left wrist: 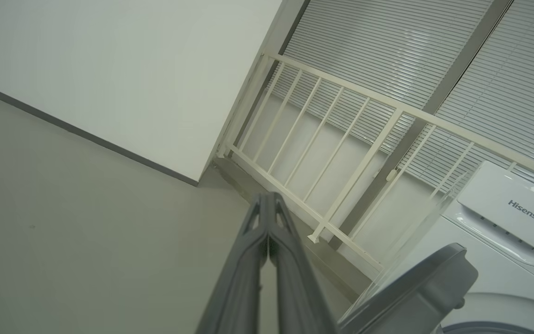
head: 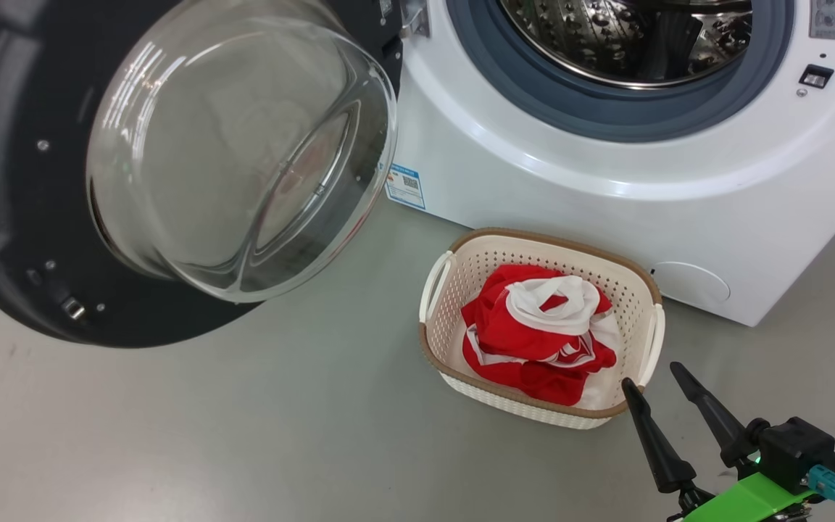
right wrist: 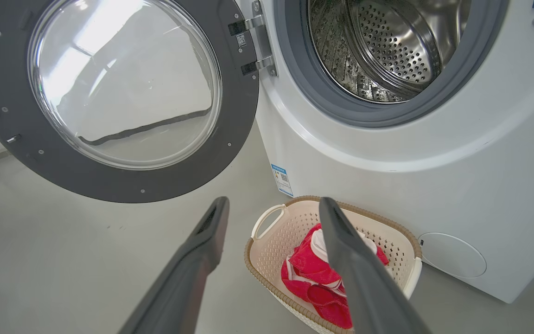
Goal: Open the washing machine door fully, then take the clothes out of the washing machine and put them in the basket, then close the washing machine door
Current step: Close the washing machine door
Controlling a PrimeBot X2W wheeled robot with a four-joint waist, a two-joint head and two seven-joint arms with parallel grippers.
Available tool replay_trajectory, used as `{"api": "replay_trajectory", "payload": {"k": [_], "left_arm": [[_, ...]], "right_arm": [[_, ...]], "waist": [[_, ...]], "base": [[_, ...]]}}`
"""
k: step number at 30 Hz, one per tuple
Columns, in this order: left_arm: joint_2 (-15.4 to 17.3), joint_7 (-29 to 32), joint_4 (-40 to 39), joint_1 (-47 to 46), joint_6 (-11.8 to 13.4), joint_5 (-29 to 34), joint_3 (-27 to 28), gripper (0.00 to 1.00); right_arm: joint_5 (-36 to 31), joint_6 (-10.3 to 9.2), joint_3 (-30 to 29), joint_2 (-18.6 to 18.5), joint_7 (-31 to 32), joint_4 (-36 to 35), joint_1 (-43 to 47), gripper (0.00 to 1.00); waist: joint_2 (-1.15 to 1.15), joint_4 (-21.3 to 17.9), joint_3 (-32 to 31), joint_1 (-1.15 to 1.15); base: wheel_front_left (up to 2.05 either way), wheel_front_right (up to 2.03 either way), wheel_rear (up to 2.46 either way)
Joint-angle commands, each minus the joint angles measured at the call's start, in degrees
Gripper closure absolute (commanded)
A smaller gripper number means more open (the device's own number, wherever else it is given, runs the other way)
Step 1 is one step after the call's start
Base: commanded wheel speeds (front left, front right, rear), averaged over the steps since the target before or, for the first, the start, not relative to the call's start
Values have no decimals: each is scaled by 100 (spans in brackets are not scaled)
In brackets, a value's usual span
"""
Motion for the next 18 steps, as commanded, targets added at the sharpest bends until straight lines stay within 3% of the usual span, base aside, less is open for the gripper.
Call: {"api": "replay_trajectory", "payload": {"k": [1, 9, 18], "left_arm": [[508, 259, 52, -169, -31, -143, -44, 100], [826, 2005, 505, -305, -31, -1327, -863, 100], [877, 2691, 255, -3, -32, -2019, -1247, 100]], "right_arm": [[-130, 36, 95, -38, -37, -170, -20, 0], [-147, 36, 168, -81, -37, -212, -72, 0], [-150, 36, 154, -69, -37, -204, -115, 0]], "waist": [[0, -27, 49, 0], [0, -154, 257, 0], [0, -226, 295, 0]], "base": [[0, 0, 0], [0, 0, 0], [0, 0, 0]]}}
